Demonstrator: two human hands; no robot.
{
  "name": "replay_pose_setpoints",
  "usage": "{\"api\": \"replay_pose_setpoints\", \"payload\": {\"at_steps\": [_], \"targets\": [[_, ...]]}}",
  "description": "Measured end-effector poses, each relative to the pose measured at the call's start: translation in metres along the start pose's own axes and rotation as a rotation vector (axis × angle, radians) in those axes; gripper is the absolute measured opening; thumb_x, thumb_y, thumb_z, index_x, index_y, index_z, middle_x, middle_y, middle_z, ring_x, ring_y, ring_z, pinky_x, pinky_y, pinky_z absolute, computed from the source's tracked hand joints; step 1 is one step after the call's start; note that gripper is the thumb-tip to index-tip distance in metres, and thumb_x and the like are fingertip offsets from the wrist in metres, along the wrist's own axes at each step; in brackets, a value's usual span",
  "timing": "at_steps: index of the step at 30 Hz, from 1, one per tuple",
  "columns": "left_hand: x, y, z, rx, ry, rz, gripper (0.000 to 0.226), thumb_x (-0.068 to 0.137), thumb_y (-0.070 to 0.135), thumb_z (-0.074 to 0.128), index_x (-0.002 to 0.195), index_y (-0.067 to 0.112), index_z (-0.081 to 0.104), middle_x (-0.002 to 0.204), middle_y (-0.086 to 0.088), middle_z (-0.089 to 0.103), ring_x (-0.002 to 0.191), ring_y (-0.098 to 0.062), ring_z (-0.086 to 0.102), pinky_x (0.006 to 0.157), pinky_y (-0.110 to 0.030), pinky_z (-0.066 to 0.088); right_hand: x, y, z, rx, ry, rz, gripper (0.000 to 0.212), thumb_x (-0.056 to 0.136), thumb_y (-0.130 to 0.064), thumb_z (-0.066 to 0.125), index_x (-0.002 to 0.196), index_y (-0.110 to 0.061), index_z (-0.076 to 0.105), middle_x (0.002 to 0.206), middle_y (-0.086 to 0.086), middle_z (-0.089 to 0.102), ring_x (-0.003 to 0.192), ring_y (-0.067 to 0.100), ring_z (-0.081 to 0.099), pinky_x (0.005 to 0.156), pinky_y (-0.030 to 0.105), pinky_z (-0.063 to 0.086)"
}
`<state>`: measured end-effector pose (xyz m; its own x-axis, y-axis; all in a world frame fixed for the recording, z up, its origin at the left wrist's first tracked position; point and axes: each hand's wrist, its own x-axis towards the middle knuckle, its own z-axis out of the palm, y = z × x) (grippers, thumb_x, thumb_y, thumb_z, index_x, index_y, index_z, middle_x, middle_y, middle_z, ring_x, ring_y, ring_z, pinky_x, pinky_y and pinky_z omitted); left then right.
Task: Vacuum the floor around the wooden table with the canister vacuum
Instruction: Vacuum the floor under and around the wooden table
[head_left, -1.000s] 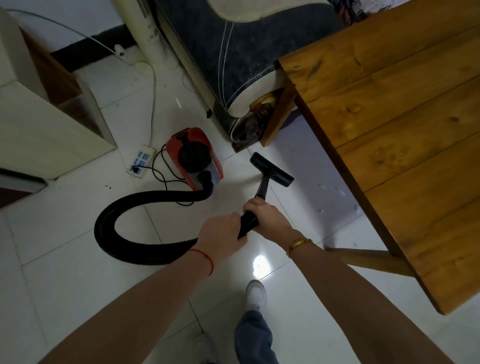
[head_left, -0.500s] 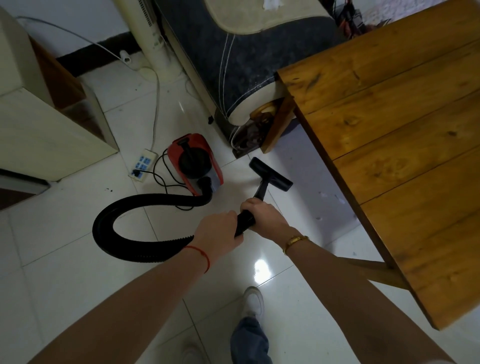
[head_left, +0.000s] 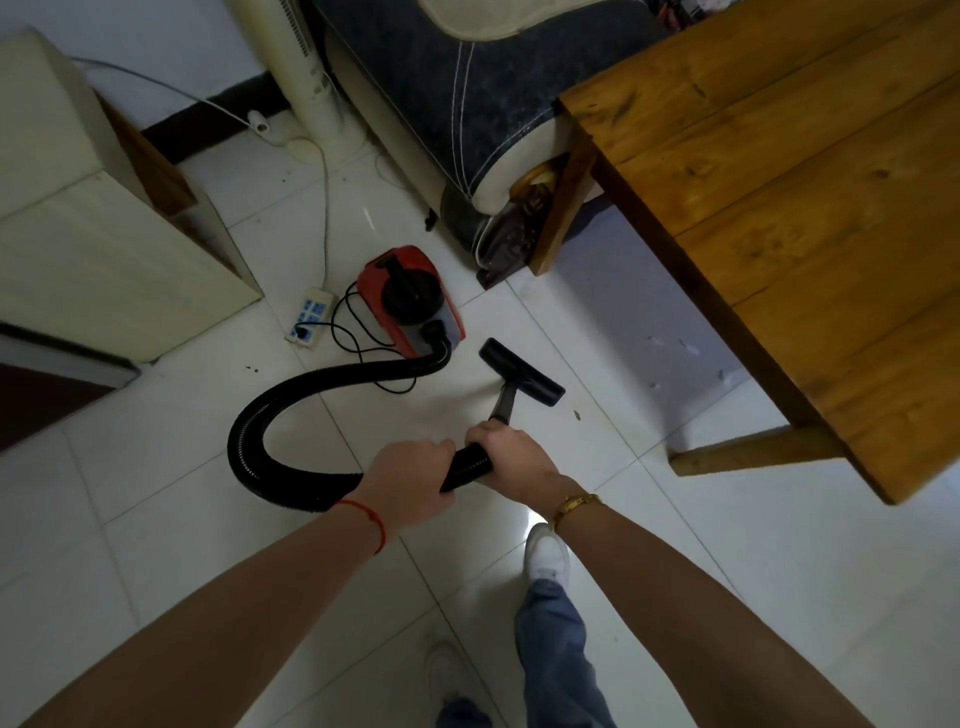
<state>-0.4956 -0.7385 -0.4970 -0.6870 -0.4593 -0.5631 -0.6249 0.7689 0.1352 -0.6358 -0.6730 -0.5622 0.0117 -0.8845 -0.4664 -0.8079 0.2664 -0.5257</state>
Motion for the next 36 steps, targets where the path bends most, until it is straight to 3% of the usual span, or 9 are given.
{"api": "replay_pose_setpoints", "payload": {"at_steps": [6, 14, 17, 20, 32, 36], "targets": [[-0.032, -0.003, 0.014, 0.098, -0.031, 0.107, 0.021, 0.088, 0.027, 0.048, 0.104, 0.015, 0.049, 0.063, 0.007, 0.032, 0.063, -0.018, 0.046, 0.043, -0.022, 0.023, -0.035, -0.024, 0.031, 0.067, 0.052, 0.074, 0.021, 0.085, -0.019, 0.065, 0.103, -0.01, 0.058, 0.107, 0.009, 0.058, 0.093, 0.028, 0.06, 0.079, 0.034, 0.05], [-0.033, 0.012, 0.021, 0.151, -0.032, 0.149, 0.024, 0.089, 0.028, 0.05, 0.109, 0.015, 0.049, 0.083, -0.002, 0.055, 0.066, -0.018, 0.046, 0.051, -0.026, 0.03, -0.054, -0.014, 0.04, 0.076, 0.095, 0.115, 0.023, 0.085, -0.017, 0.064, 0.106, -0.009, 0.056, 0.11, 0.01, 0.057, 0.099, 0.029, 0.058, 0.081, 0.036, 0.05], [-0.019, 0.025, 0.018, 0.155, -0.024, 0.133, 0.025, 0.089, 0.029, 0.05, 0.11, 0.015, 0.049, 0.079, 0.001, 0.046, 0.068, -0.021, 0.053, 0.055, -0.028, 0.034, -0.052, 0.003, 0.032, 0.061, 0.112, 0.107, 0.024, 0.085, -0.015, 0.065, 0.107, -0.009, 0.057, 0.11, 0.01, 0.056, 0.099, 0.029, 0.057, 0.081, 0.037, 0.05], [0.003, 0.039, 0.012, 0.158, -0.001, 0.126, 0.025, 0.089, 0.029, 0.051, 0.109, 0.014, 0.049, 0.082, -0.001, 0.051, 0.079, -0.023, 0.062, 0.058, -0.028, 0.036, -0.048, 0.026, 0.019, 0.05, 0.112, 0.117, 0.024, 0.085, -0.016, 0.065, 0.106, -0.009, 0.057, 0.11, 0.01, 0.055, 0.097, 0.029, 0.058, 0.08, 0.036, 0.05], [0.118, 0.106, -0.023, 0.046, 0.067, 0.078, 0.024, 0.088, 0.028, 0.054, 0.106, 0.014, 0.049, 0.088, -0.003, 0.059, 0.079, -0.023, 0.062, 0.059, -0.028, 0.035, -0.019, 0.141, -0.056, 0.032, 0.146, 0.145, 0.022, 0.083, -0.014, 0.067, 0.102, -0.012, 0.057, 0.108, 0.006, 0.056, 0.096, 0.025, 0.058, 0.08, 0.033, 0.049], [0.153, 0.126, -0.034, 0.029, 0.069, 0.068, 0.025, 0.088, 0.027, 0.054, 0.108, 0.012, 0.049, 0.095, -0.005, 0.063, 0.082, -0.025, 0.063, 0.06, -0.028, 0.036, -0.01, 0.174, -0.076, 0.022, 0.141, 0.152, 0.025, 0.081, -0.015, 0.07, 0.103, -0.013, 0.057, 0.11, 0.006, 0.056, 0.098, 0.025, 0.058, 0.084, 0.037, 0.051]]}}
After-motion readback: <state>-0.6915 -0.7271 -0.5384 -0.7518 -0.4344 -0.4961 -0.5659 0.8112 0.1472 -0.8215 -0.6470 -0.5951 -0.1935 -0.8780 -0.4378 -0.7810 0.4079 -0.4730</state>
